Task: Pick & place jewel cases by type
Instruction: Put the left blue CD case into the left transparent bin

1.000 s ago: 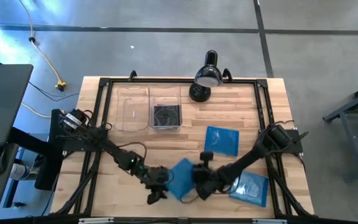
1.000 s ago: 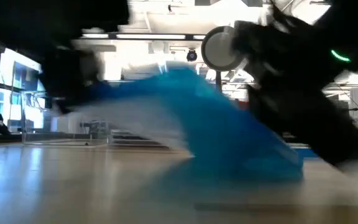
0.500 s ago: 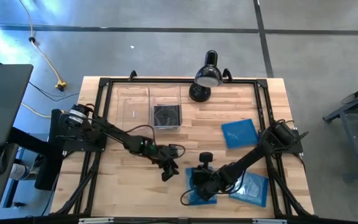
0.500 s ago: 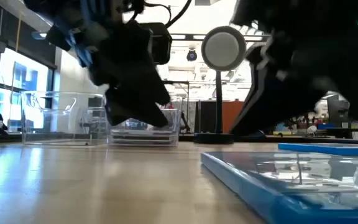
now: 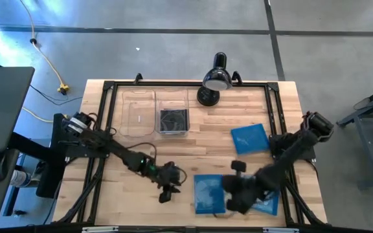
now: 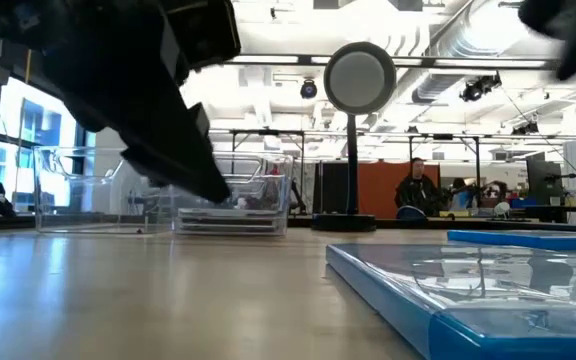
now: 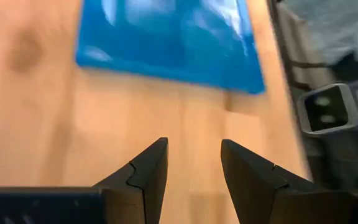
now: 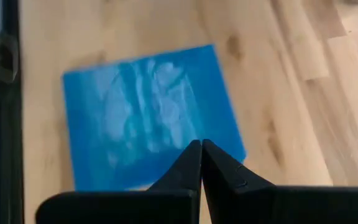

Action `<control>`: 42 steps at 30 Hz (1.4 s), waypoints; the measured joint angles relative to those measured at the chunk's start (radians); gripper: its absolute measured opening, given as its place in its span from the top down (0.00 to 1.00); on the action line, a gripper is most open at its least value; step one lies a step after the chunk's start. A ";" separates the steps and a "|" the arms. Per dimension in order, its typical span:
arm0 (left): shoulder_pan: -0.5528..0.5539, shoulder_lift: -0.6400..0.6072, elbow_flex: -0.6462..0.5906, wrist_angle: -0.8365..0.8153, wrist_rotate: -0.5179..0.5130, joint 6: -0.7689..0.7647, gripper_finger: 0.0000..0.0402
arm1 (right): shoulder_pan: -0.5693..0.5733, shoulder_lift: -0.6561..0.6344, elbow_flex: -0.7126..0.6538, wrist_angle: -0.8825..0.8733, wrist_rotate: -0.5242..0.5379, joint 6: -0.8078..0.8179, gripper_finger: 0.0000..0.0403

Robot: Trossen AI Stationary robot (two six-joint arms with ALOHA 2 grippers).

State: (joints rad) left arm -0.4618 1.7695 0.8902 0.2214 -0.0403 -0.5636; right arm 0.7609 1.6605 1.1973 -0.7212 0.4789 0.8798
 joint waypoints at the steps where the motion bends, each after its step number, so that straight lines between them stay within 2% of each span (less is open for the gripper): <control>1: -0.011 0.001 0.000 0.004 -0.051 0.029 0.64 | 0.023 0.004 0.000 -0.010 0.011 0.012 1.00; 4: -0.025 0.026 0.000 0.041 -0.135 0.070 0.64 | 0.079 0.051 0.000 -0.065 0.027 0.095 1.00; 7: -0.021 0.076 0.015 0.060 -0.127 0.078 0.64 | 0.124 0.131 -0.002 -0.111 0.062 0.182 1.00; 11: -0.022 0.136 0.075 0.050 -0.142 0.165 0.64 | 0.163 0.211 -0.002 -0.110 0.107 0.226 1.00; 15: -0.022 0.175 0.157 -0.028 -0.155 0.191 0.64 | 0.161 0.266 -0.002 -0.095 0.054 0.225 1.00; 22: -0.007 0.260 0.281 -0.181 -0.145 0.198 0.64 | 0.138 0.324 0.000 0.044 0.060 0.138 1.00; 26: -0.008 0.278 0.318 -0.210 -0.148 0.219 0.64 | 0.120 0.350 0.003 0.079 0.038 0.108 1.00; 28: -0.006 0.279 0.325 -0.220 -0.145 0.177 0.64 | 0.114 0.354 0.002 0.095 0.039 0.101 1.00; 30: 0.004 0.279 0.331 -0.240 -0.106 0.057 0.64 | 0.112 0.356 0.001 0.118 0.058 0.089 1.00; 33: 0.026 0.277 0.332 -0.258 0.039 -0.138 0.64 | 0.109 0.357 0.000 0.142 0.064 0.088 1.00; 34: 0.026 0.277 0.332 -0.255 0.059 -0.182 0.64 | 0.108 0.358 -0.001 0.152 0.069 0.084 1.00; 36: 0.024 0.278 0.329 -0.234 0.085 -0.266 0.64 | 0.107 0.359 -0.002 0.170 0.075 0.080 1.00; 42: 0.019 0.281 0.329 -0.222 0.308 -0.431 0.64 | 0.101 0.385 -0.001 0.244 0.091 0.051 1.00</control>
State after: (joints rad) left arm -0.4433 2.0507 1.2194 -0.0007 0.2674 -0.9946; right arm 0.8624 2.0459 1.1961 -0.4769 0.5701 0.9305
